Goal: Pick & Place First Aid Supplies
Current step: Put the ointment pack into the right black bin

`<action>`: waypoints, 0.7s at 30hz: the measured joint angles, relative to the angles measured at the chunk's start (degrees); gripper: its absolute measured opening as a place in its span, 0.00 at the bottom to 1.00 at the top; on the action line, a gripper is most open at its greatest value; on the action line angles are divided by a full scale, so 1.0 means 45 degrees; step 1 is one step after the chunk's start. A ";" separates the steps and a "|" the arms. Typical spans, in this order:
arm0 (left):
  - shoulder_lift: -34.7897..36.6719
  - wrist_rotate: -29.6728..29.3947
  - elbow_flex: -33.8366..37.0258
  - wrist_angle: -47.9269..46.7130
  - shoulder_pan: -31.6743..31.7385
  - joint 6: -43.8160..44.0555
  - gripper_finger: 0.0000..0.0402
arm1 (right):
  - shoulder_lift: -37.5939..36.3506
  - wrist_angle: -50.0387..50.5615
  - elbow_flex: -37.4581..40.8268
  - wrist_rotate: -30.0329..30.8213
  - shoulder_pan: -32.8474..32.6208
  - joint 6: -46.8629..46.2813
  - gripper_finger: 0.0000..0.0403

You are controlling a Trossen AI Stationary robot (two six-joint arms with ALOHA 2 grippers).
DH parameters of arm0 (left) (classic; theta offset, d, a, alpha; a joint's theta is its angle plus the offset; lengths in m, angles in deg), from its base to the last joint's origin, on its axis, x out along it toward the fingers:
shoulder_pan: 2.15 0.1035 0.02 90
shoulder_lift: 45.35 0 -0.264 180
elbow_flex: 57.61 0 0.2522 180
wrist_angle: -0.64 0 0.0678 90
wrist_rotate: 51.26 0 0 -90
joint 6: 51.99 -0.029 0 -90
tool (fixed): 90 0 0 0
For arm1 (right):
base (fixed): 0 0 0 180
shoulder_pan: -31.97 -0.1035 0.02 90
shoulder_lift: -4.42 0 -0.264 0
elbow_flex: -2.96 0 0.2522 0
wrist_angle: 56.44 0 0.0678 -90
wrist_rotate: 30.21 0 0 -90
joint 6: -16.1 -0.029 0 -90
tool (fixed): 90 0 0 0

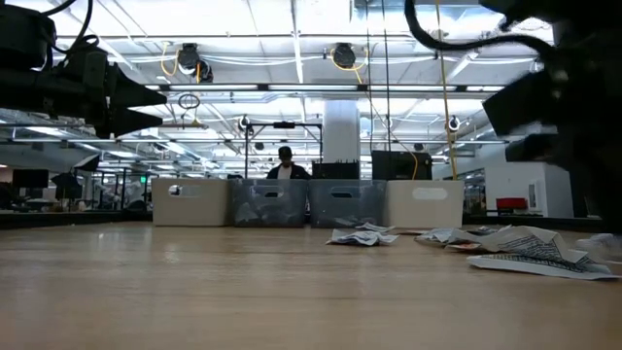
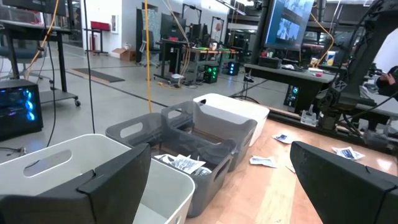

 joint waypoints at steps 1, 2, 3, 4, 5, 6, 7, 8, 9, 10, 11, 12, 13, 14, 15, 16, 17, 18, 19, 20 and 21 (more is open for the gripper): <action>0.0000 -0.0001 0.0004 0.0000 -0.0005 0.0000 0.98 | -0.0183 0.0373 -0.0207 0.0000 0.0070 0.0001 0.00; 0.0000 -0.0001 0.0004 0.0000 0.0000 0.0000 0.98 | -0.0366 0.0772 -0.0458 -0.0055 0.0141 0.0012 0.00; 0.0000 -0.0004 0.0004 0.0000 0.0000 0.0000 0.98 | -0.0524 0.1150 -0.0706 -0.0209 0.0222 0.0067 0.00; 0.0000 -0.0002 0.0004 0.0000 0.0000 0.0000 0.98 | -0.0659 0.1596 -0.0921 -0.0310 0.0300 0.0102 0.00; 0.0000 0.0001 0.0004 0.0000 -0.0005 0.0000 0.98 | -0.0747 0.2011 -0.1123 -0.0342 0.0335 0.0133 0.00; 0.0000 -0.0004 0.0004 0.0000 0.0000 0.0000 0.98 | -0.0788 0.2428 -0.1397 -0.0418 0.0373 0.0204 0.00; 0.0000 0.0000 0.0004 -0.0001 0.0000 0.0000 0.98 | -0.0856 0.2908 -0.1683 -0.0540 0.0458 0.0380 0.00; 0.0000 0.0001 0.0004 0.0003 0.0000 0.0000 0.98 | -0.0928 0.3351 -0.1987 -0.0610 0.0529 0.0489 0.00; 0.0000 -0.0002 0.0004 0.0000 -0.0003 0.0000 0.98 | -0.0981 0.3805 -0.2316 -0.0602 0.0591 0.0588 0.00; 0.0000 -0.0001 0.0004 0.0000 0.0000 0.0000 0.98 | -0.1002 0.4237 -0.2645 -0.0595 0.0672 0.0721 0.00; 0.0000 -0.0004 0.0004 0.0002 -0.0002 0.0000 0.98 | -0.1016 0.4665 -0.2947 -0.0599 0.0765 0.0888 0.00; 0.0000 0.0001 0.0004 0.0000 -0.0004 0.0000 0.98 | -0.1018 0.5061 -0.3252 -0.0599 0.0856 0.1047 0.00; 0.0000 -0.0004 0.0004 0.0000 -0.0004 0.0000 0.98 | -0.1018 0.5397 -0.3573 -0.0600 0.0967 0.1193 0.00; 0.0000 -0.0004 0.0004 0.0000 0.0000 0.0000 0.98 | -0.1030 0.5693 -0.3874 -0.0593 0.1075 0.1362 0.00; 0.0000 0.0001 0.0004 0.0005 0.0000 0.0000 0.98 | -0.1043 0.5935 -0.4179 -0.0592 0.1187 0.1507 0.00; 0.0000 0.0001 0.0004 0.0000 -0.0001 -0.0001 0.98 | -0.1047 0.6159 -0.4454 -0.0594 0.1288 0.1645 0.00; 0.0000 -0.0002 0.0004 0.0000 0.0000 0.0000 0.98 | -0.1047 0.6321 -0.4683 -0.0599 0.1381 0.1743 0.00; 0.0000 -0.0001 0.0004 0.0005 0.0000 0.0000 0.98 | -0.1047 0.6457 -0.4853 -0.0610 0.1455 0.1817 0.00; 0.0000 0.0000 0.0004 0.0000 -0.0002 0.0000 0.98 | -0.1047 0.6561 -0.5009 -0.0631 0.1523 0.1916 0.00; 0.0000 0.0001 0.0004 0.0000 -0.0002 0.0000 0.98 | -0.1047 0.6605 -0.5131 -0.0637 0.1582 0.2031 0.00; 0.0000 -0.0004 0.0004 0.0000 0.0000 0.0000 0.98 | -0.1047 0.6643 -0.5217 -0.0649 0.1641 0.2138 0.00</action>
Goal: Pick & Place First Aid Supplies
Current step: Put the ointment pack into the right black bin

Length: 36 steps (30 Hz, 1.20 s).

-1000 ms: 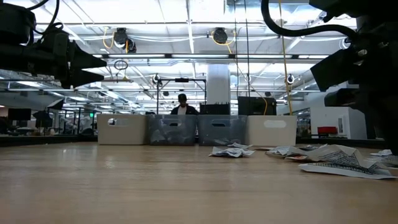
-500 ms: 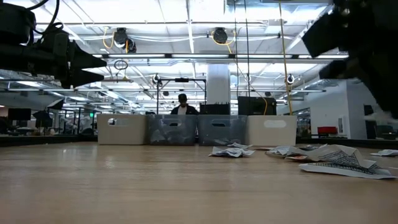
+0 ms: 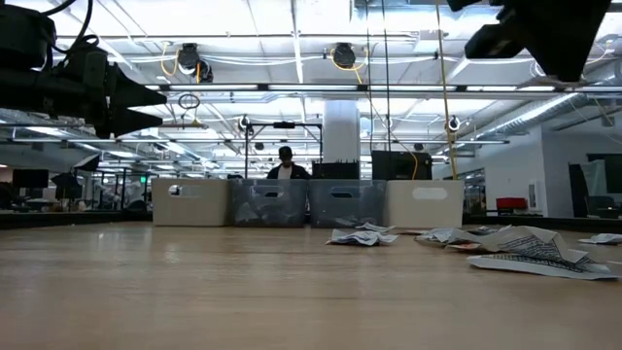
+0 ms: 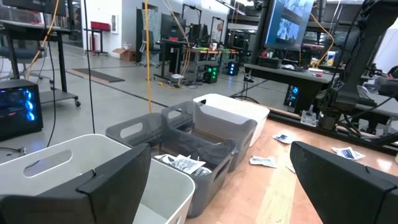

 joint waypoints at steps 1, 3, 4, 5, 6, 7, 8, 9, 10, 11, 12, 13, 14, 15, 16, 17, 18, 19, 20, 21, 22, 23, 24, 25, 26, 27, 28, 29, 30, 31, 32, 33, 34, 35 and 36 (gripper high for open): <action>0.0000 0.0005 0.0000 0.0000 0.0000 0.0000 0.98 | 0.0000 0.0004 -0.0066 -0.0016 0.0063 0.0136 0.00; 0.0000 0.0000 0.0000 0.0004 -0.0001 0.0000 0.98 | 0.0000 0.0018 -0.0145 -0.0052 0.0331 0.0374 0.00; 0.0000 0.0000 0.0000 0.0002 0.0000 0.0000 0.98 | 0.0042 0.0019 -0.0207 -0.0103 0.0569 0.0492 0.00; 0.0000 0.0002 -0.0003 0.0000 -0.0005 0.0000 0.98 | 0.0164 0.0019 -0.0316 -0.0169 0.0883 0.0648 0.00; 0.0000 0.0001 0.0000 0.0000 0.0000 -0.0001 0.98 | 0.0328 0.0029 -0.0429 -0.0270 0.1279 0.0872 0.00; 0.0000 0.0005 0.0000 0.0000 -0.0001 -0.0005 0.98 | 0.0469 0.0038 -0.0504 -0.0288 0.1636 0.1040 0.00; 0.0000 0.0005 0.0000 0.0000 0.0000 0.0000 0.98 | 0.0576 0.0033 -0.0558 -0.0255 0.1983 0.1197 0.00; 0.0000 0.0000 0.0000 0.0000 -0.0002 0.0000 0.98 | 0.0668 0.0052 -0.0636 -0.0263 0.2365 0.1361 0.00; 0.0000 0.0000 0.0000 0.0000 0.0000 0.0000 0.98 | 0.0767 0.0075 -0.0767 -0.0280 0.2759 0.1556 0.00; 0.0000 0.0005 0.0000 0.0000 0.0000 0.0000 0.98 | 0.0841 0.0094 -0.0886 -0.0296 0.3145 0.1774 0.00; 0.0000 0.0005 0.0000 0.0000 -0.0005 0.0000 0.98 | 0.0901 0.0106 -0.0931 -0.0313 0.3550 0.2015 0.00; 0.0000 0.0000 0.0000 0.0000 -0.0004 -0.0002 0.98 | 0.0998 0.0116 -0.0968 -0.0317 0.3944 0.2280 0.00; 0.0000 0.0003 0.0000 0.0000 0.0000 0.0000 0.98 | 0.1165 0.0108 -0.1064 -0.0311 0.4359 0.2564 0.00; 0.0000 0.0003 0.0000 0.0000 -0.0003 0.0000 0.98 | 0.1391 0.0108 -0.1218 -0.0301 0.4767 0.2825 0.00; 0.0000 0.0001 0.0000 0.0000 -0.0003 0.0000 0.98 | 0.1669 0.0155 -0.1418 -0.0303 0.5212 0.3057 0.00; 0.0000 0.0000 0.0000 0.0000 -0.0003 0.0000 0.98 | 0.1904 0.0246 -0.1654 -0.0298 0.5613 0.3268 0.00; 0.0000 0.0004 0.0000 0.0000 -0.0002 0.0000 0.98 | 0.2115 0.0336 -0.1889 -0.0294 0.5992 0.3487 0.00; 0.0000 0.0003 0.0000 0.0000 -0.0005 0.0000 0.98 | 0.2424 0.0426 -0.2239 -0.0288 0.6378 0.3739 0.00; 0.0000 0.0002 0.0000 0.0000 0.0000 0.0000 0.98 | 0.2709 0.0497 -0.2617 -0.0276 0.6722 0.3985 0.00; 0.0000 0.0004 0.0000 0.0000 0.0000 0.0000 0.98 | 0.2992 0.0571 -0.3015 -0.0271 0.7065 0.4206 0.00; 0.0000 0.0005 0.0000 0.0000 0.0000 0.0000 0.98 | 0.3316 0.0682 -0.3493 -0.0269 0.7402 0.4433 0.00; 0.0000 0.0000 0.0000 0.0000 -0.0002 0.0000 0.98 | 0.3679 0.0786 -0.4023 -0.0263 0.7711 0.4657 0.00; 0.0000 0.0000 0.0000 0.0000 -0.0002 0.0000 0.98 | 0.4038 0.0879 -0.4554 -0.0249 0.8031 0.4869 0.00; 0.0000 0.0000 0.0000 0.0000 -0.0004 0.0000 0.98 | 0.4421 0.1001 -0.5124 -0.0237 0.8321 0.5033 0.00; 0.0000 0.0001 0.0000 0.0000 -0.0001 0.0000 0.98 | 0.4790 0.1146 -0.5673 -0.0236 0.8618 0.5177 0.00; 0.0000 0.0001 0.0000 0.0000 -0.0004 0.0000 0.98 | 0.5169 0.1314 -0.6225 -0.0235 0.8895 0.5314 0.00; 0.0000 0.0002 0.0000 0.0000 -0.0003 0.0000 0.98 | 0.5553 0.1526 -0.6827 -0.0222 0.9163 0.5486 0.00; 0.0000 0.0003 0.0000 0.0000 -0.0003 0.0000 0.98 | 0.5918 0.1755 -0.7394 -0.0206 0.9424 0.5643 0.00; 0.0000 0.0003 0.0000 0.0000 -0.0005 0.0000 0.98 | 0.6308 0.2023 -0.7984 -0.0200 0.9704 0.5765 0.00; 0.0000 0.0000 0.0000 0.0000 0.0000 0.0000 0.98 | 0.6648 0.2260 -0.8512 -0.0133 0.9967 0.5866 0.00; 0.0000 0.0000 0.0000 0.0000 0.0000 0.0000 0.98 | 0.6950 0.2448 -0.8989 0.0073 1.0209 0.5918 0.00; 0.0000 0.0004 0.0000 0.0000 -0.0004 0.0000 0.98 | 0.7272 0.2571 -0.9430 0.0232 1.0457 0.5962 0.00; 0.0000 0.0001 0.0000 0.0000 0.0000 0.0000 0.98 | 0.7531 0.2663 -0.9840 0.0399 1.0678 0.5993 0.00; 0.0000 0.0000 0.0000 0.0000 -0.0003 0.0000 0.98 | 0.7722 0.2679 -1.0111 0.0464 1.0907 0.5998 0.00; 0.0000 0.0002 0.0000 0.0000 -0.0003 0.0000 0.98 | 0.7902 0.2692 -1.0307 0.0447 1.1114 0.5991 0.00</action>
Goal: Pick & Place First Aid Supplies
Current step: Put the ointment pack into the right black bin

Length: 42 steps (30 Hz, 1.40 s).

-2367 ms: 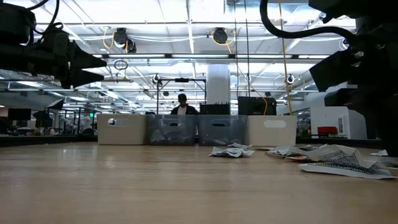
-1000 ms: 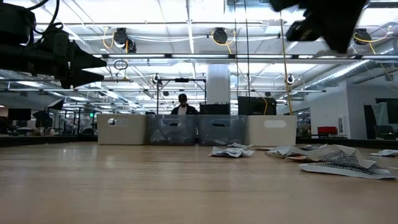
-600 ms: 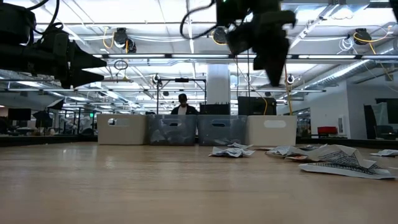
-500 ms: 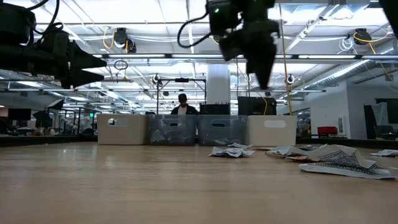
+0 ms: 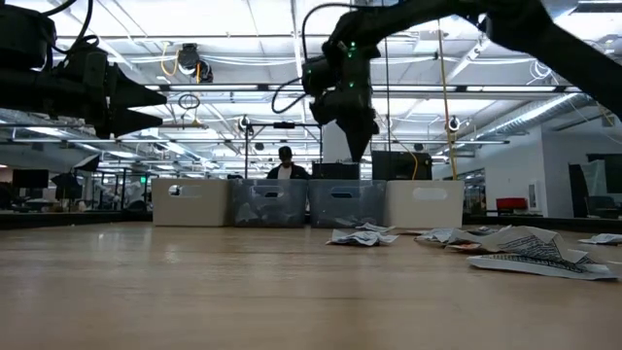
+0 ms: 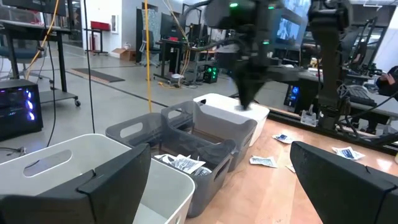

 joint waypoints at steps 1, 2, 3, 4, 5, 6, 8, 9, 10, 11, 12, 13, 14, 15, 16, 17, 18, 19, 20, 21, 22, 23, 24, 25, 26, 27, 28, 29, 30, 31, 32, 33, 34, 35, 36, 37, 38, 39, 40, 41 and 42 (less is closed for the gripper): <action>0.0000 -0.0002 0.0000 0.0000 0.0000 0.0000 0.98 | 0.0147 -0.0050 -0.0135 0.0022 0.0167 -0.0007 0.00; 0.0000 -0.0001 0.0000 0.0000 0.0003 0.0000 0.98 | 0.0235 -0.0096 -0.0187 0.0050 0.0323 -0.0007 0.00; 0.0000 0.0001 -0.0002 0.0000 -0.0001 0.0000 0.98 | 0.0289 -0.0143 -0.0187 0.0046 0.0459 -0.0007 0.00; 0.0000 0.0001 0.0000 0.0000 0.0000 0.0000 0.98 | 0.0353 -0.0257 -0.0187 0.0037 0.0564 -0.0002 0.00; 0.0000 -0.0002 0.0000 0.0000 -0.0002 0.0000 0.98 | 0.0411 -0.0453 -0.0187 0.0023 0.0657 -0.0005 0.00; 0.0000 -0.0002 0.0000 0.0000 0.0003 0.0000 0.98 | 0.0431 -0.0675 -0.0187 0.0023 0.0736 -0.0006 0.00; 0.0000 -0.0002 0.0000 0.0000 0.0002 0.0000 0.98 | 0.0448 -0.1157 -0.0187 0.0004 0.0901 0.0082 0.00; 0.0000 0.0001 0.0000 0.0000 0.0003 0.0000 0.98 | 0.0448 -0.1432 -0.0187 -0.0023 0.0979 0.0214 0.00; 0.0000 0.0001 0.0000 0.0000 -0.0002 0.0000 0.98 | 0.0448 -0.1723 -0.0187 -0.0026 0.1032 0.0340 0.00; 0.0000 -0.0002 0.0000 0.0000 -0.0002 0.0000 0.98 | 0.0460 -0.2011 -0.0187 -0.0024 0.1078 0.0506 0.00; 0.0000 -0.0002 0.0000 0.0000 0.0001 0.0000 0.98 | 0.0534 -0.2327 -0.0187 -0.0010 0.1106 0.0686 0.00; 0.0000 -0.0001 0.0000 0.0000 0.0003 0.0000 0.98 | 0.0609 -0.2593 -0.0187 -0.0001 0.1150 0.0871 0.00; 0.0000 0.0002 0.0000 0.0000 -0.0002 0.0000 0.98 | 0.0724 -0.2778 -0.0187 -0.0006 0.1184 0.1009 0.00; 0.0000 -0.0002 0.0000 0.0000 -0.0002 0.0000 0.98 | 0.0905 -0.2873 -0.0187 -0.0017 0.1224 0.1138 0.00; 0.0000 -0.0002 0.0000 0.0000 0.0003 0.0000 0.98 | 0.1118 -0.2911 -0.0187 -0.0041 0.1235 0.1267 0.00; 0.0000 0.0003 0.0000 0.0000 0.0003 0.0000 0.98 | 0.1325 -0.2877 -0.0187 -0.0034 0.1237 0.1403 0.00; 0.0000 0.0003 0.0000 0.0000 -0.0002 0.0000 0.98 | 0.1543 -0.2752 -0.0178 -0.0034 0.1245 0.1536 0.00; 0.0000 0.0000 0.0000 0.0000 0.0000 0.0000 0.98 | 0.1746 -0.2565 -0.0172 -0.0029 0.1245 0.1599 0.00; 0.0000 -0.0001 0.0000 0.0000 0.0003 0.0000 0.98 | 0.1926 -0.2403 -0.0171 0.0004 0.1244 0.1608 0.00; 0.0000 0.0001 0.0000 0.0000 -0.0002 0.0000 0.98 | 0.2067 -0.2244 -0.0167 0.0042 0.1239 0.1570 0.00; 0.0000 0.0003 0.0000 0.0000 -0.0002 0.0000 0.98 | 0.2108 -0.2116 -0.0158 0.0070 0.1219 0.1543 0.00; 0.0000 -0.0002 0.0000 0.0000 0.0003 0.0000 0.98 | 0.2109 -0.2037 -0.0158 0.0185 0.1199 0.1533 0.01; 0.0000 -0.0001 0.0000 0.0000 0.0003 0.0000 0.98 | 0.2090 -0.2045 -0.0158 0.0344 0.1176 0.1528 0.01; 0.0000 -0.0002 0.0000 0.0000 -0.0002 0.0000 0.98 | 0.2063 -0.2114 -0.0163 0.0580 0.1158 0.1487 0.02; 0.0000 0.0003 0.0000 0.0000 -0.0002 0.0000 0.98 | 0.2031 -0.2206 -0.0168 0.0857 0.1153 0.1379 0.04; 0.0000 -0.0002 0.0000 0.0000 0.0003 0.0000 0.98 | 0.1973 -0.2245 -0.0168 0.1022 0.1152 0.1329 0.06; 0.0000 -0.0002 0.0000 0.0000 0.0003 0.0000 0.98 | 0.1947 -0.2227 -0.0168 0.1004 0.1193 0.1358 0.08; 0.0000 0.0002 0.0000 0.0000 -0.0002 0.0000 0.98 | 0.1925 -0.2244 -0.0168 0.0950 0.1225 0.1473 0.11; 0.0000 0.0003 0.0000 0.0000 -0.0001 0.0000 0.98 | 0.1887 -0.2291 -0.0168 0.0968 0.1235 0.1566 0.15; 0.0000 0.0003 0.0000 0.0000 0.0002 -0.0002 0.98 | 0.1812 -0.2283 -0.0168 0.0976 0.1239 0.1581 0.18; 0.0000 0.0002 0.0000 0.0000 0.0003 0.0000 0.98 | 0.1741 -0.2295 -0.0168 0.0984 0.1258 0.1577 0.22; 0.0000 0.0001 -0.0001 0.0000 0.0001 0.0000 0.98 | 0.1692 -0.2406 -0.0168 0.1062 0.1286 0.1558 0.27; 0.0000 0.0000 0.0000 0.0000 0.0003 -0.0002 0.98 | 0.1659 -0.2556 -0.0169 0.1254 0.1308 0.1490 0.31; 0.0000 0.0003 0.0000 0.0000 -0.0002 0.0000 0.98 | 0.1646 -0.2675 -0.0172 0.1452 0.1308 0.1418 0.36; 0.0000 -0.0001 0.0000 0.0000 0.0003 0.0000 0.98 | 0.1610 -0.2727 -0.0172 0.1674 0.1320 0.1316 0.40; 0.0000 0.0001 0.0000 0.0000 0.0003 0.0000 0.98 | 0.1562 -0.2727 -0.0167 0.1888 0.1348 0.1264 0.44; 0.0000 0.0003 0.0000 0.0000 0.0001 0.0000 0.98 | 0.1498 -0.2734 -0.0158 0.1993 0.1364 0.1237 0.47; 0.0000 -0.0001 0.0000 0.0000 0.0003 0.0000 0.98 | 0.1396 -0.2722 -0.0158 0.2015 0.1385 0.1241 0.50; 0.0000 0.0002 -0.0002 0.0000 0.0002 0.0000 0.98 | 0.1290 -0.2717 -0.0158 0.2009 0.1386 0.1255 0.52; 0.0000 -0.0002 0.0000 0.0000 0.0003 0.0000 0.98 | 0.1126 -0.2683 -0.0163 0.1999 0.1386 0.1266 0.54; 0.0000 0.0003 0.0000 0.0000 0.0003 0.0000 0.98 | 0.0966 -0.2653 -0.0163 0.1989 0.1386 0.1273 0.56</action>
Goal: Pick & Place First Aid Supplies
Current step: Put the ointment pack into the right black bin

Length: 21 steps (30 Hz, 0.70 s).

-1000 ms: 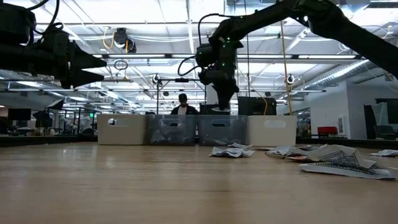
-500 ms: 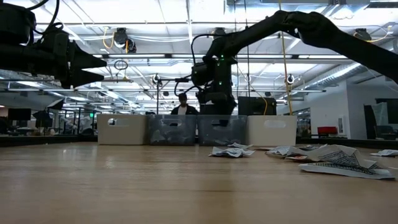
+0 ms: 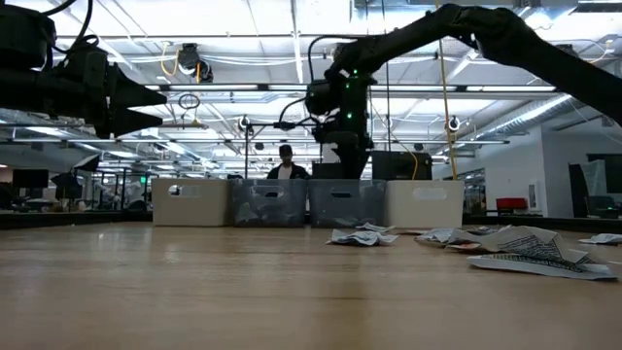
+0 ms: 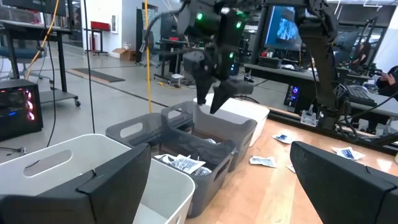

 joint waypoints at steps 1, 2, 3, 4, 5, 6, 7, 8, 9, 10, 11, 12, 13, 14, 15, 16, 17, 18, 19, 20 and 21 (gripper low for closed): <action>0.0000 -0.0001 0.0000 0.0000 -0.0001 0.0000 0.98 | -0.0135 -0.0007 0.0000 -0.0003 0.0000 0.0002 0.57; 0.0000 -0.0004 0.0000 0.0000 0.0000 0.0000 0.98 | -0.0280 -0.0015 0.0000 -0.0006 0.0000 -0.0016 0.58; 0.0000 -0.0001 0.0000 0.0000 -0.0001 0.0000 0.98 | -0.0449 0.0037 0.0000 -0.0014 0.0000 -0.0100 0.59; 0.0000 0.0000 0.0000 0.0000 -0.0003 0.0000 0.98 | -0.0644 0.0139 0.0000 -0.0019 -0.0002 -0.0262 0.59; 0.0000 -0.0002 0.0000 0.0000 0.0000 0.0000 0.98 | -0.0865 0.0267 0.0000 -0.0024 -0.0040 -0.0496 0.59; 0.0000 -0.0005 0.0000 0.0000 0.0000 0.0000 0.98 | -0.1063 0.0360 0.0000 -0.0019 -0.0110 -0.0814 0.59; 0.0000 0.0000 0.0000 0.0000 -0.0001 0.0000 0.98 | -0.1251 0.0465 -0.0008 -0.0004 -0.0200 -0.1262 0.59; 0.0000 0.0000 -0.0005 0.0000 -0.0005 0.0000 0.98 | -0.1445 0.0562 -0.0010 -0.0023 -0.0286 -0.1894 0.58; 0.0000 -0.0005 0.0000 0.0000 0.0000 0.0000 0.98 | -0.1605 0.0587 -0.0010 -0.0033 -0.0379 -0.2640 0.58; 0.0000 -0.0005 0.0000 0.0000 0.0000 0.0000 0.98 | -0.1725 0.0583 -0.0010 -0.0031 -0.0472 -0.3415 0.57; 0.0000 -0.0002 0.0000 0.0000 -0.0003 0.0000 0.98 | -0.1841 0.0581 -0.0010 -0.0035 -0.0552 -0.4054 0.57; 0.0000 -0.0003 0.0000 0.0000 -0.0002 0.0000 0.98 | -0.1937 0.0587 -0.0010 -0.0038 -0.0626 -0.4517 0.56; 0.0000 -0.0002 0.0000 0.0000 0.0000 0.0000 0.98 | -0.2018 0.0587 -0.0010 -0.0043 -0.0693 -0.4795 0.56; 0.0000 -0.0004 0.0000 0.0000 0.0000 0.0000 0.98 | -0.2101 0.0592 -0.0010 -0.0043 -0.0749 -0.4982 0.56; 0.0000 0.0000 0.0000 0.0000 -0.0002 0.0000 0.98 | -0.2172 0.0592 -0.0010 -0.0038 -0.0776 -0.5106 0.57; 0.0000 -0.0001 0.0000 0.0000 -0.0004 0.0000 0.98 | -0.2224 0.0591 -0.0010 -0.0043 -0.0777 -0.5194 0.57; 0.0000 -0.0005 0.0000 0.0000 0.0000 0.0000 0.98 | -0.2249 0.0592 -0.0010 -0.0042 -0.0774 -0.5359 0.57; 0.0000 -0.0005 0.0000 0.0000 0.0000 0.0000 0.98 | -0.2253 0.0615 -0.0010 -0.0038 -0.0770 -0.5638 0.57; 0.0000 0.0000 -0.0002 0.0000 -0.0002 0.0000 0.98 | -0.2251 0.0730 -0.0004 -0.0048 -0.0767 -0.6034 0.57; 0.0000 -0.0002 0.0000 0.0000 -0.0005 0.0000 0.98 | -0.2248 0.0901 0.0077 -0.0068 -0.0801 -0.6427 0.57; 0.0000 -0.0005 0.0000 0.0000 0.0000 0.0000 0.98 | -0.2248 0.1078 0.0211 -0.0121 -0.0904 -0.6792 0.57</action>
